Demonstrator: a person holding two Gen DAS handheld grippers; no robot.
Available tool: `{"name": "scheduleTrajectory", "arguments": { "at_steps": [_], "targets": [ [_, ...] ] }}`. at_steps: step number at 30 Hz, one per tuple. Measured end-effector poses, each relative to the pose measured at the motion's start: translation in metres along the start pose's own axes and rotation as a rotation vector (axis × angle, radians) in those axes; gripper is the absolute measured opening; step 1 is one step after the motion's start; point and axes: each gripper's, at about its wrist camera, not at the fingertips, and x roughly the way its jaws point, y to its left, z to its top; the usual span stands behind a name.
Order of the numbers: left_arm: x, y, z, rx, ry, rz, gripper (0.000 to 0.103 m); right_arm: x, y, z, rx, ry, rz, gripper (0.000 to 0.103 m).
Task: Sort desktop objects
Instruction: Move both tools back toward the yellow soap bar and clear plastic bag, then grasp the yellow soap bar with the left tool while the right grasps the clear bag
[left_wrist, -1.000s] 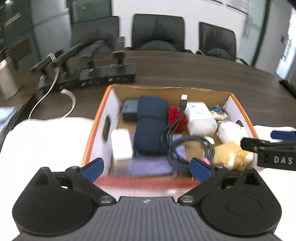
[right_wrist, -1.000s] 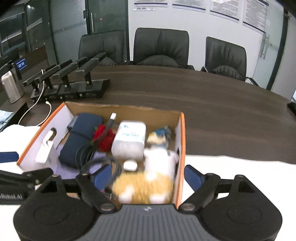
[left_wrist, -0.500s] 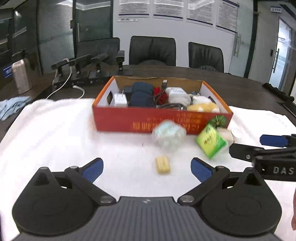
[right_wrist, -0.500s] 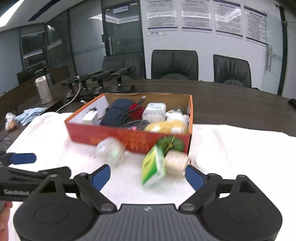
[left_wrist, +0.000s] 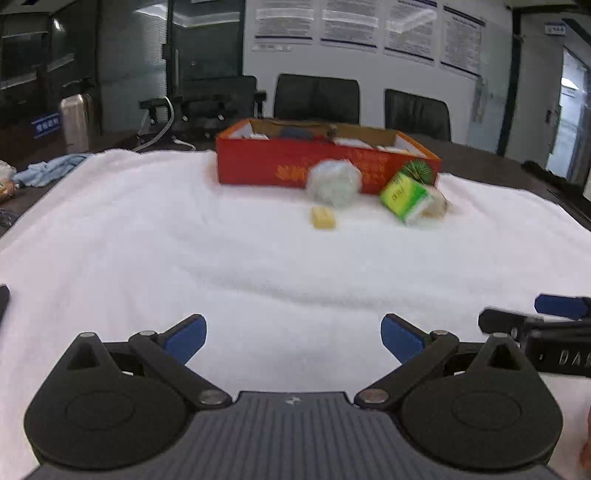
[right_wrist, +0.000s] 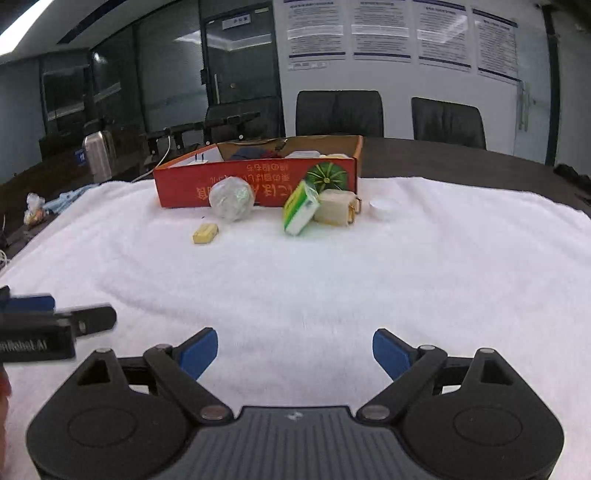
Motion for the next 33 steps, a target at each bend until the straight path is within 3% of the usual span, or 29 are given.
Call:
{"name": "scheduleTrajectory", "arguments": {
  "at_steps": [4,6,11,14,17,19,22,23,25,27,30,33],
  "targets": [
    [-0.002,-0.007,-0.008,0.024,0.025,-0.031,0.103,-0.008,-0.004,-0.012,0.031,-0.001,0.01,0.091],
    [-0.003,-0.007,0.002,0.042,0.0,-0.049,0.103,-0.007,-0.005,-0.014,0.028,0.006,-0.015,0.091],
    [0.001,-0.006,0.06,0.096,-0.15,-0.077,0.103,-0.024,-0.009,0.003,0.015,-0.064,0.0,0.091],
    [0.038,-0.004,0.088,0.056,-0.098,-0.108,0.103,-0.033,-0.012,0.024,0.001,-0.109,-0.006,0.091],
    [0.078,-0.004,0.098,0.017,-0.027,-0.154,0.088,-0.04,-0.017,0.046,-0.025,-0.165,-0.014,0.091],
    [0.102,-0.01,0.098,0.045,0.001,-0.127,0.071,-0.039,-0.019,0.065,-0.053,-0.2,-0.024,0.091],
    [0.132,-0.012,0.094,0.053,0.019,-0.148,0.068,-0.023,-0.02,0.097,-0.076,-0.214,-0.001,0.091],
    [0.14,-0.01,0.092,0.028,0.033,-0.176,0.066,-0.012,-0.018,0.109,-0.083,-0.208,0.034,0.091],
    [0.148,-0.005,0.087,-0.024,0.037,-0.213,0.043,0.01,-0.012,0.127,-0.082,-0.163,0.08,0.09],
    [0.147,-0.001,0.085,-0.021,0.02,-0.186,0.023,0.044,-0.007,0.145,-0.081,-0.083,0.172,0.089],
    [0.144,0.015,0.09,-0.07,0.062,-0.212,0.023,0.098,0.0,0.166,0.003,0.036,0.269,0.087],
    [0.133,0.033,0.096,-0.094,0.067,-0.201,0.023,0.15,0.016,0.177,0.058,0.123,0.273,0.084]
  ]
}}
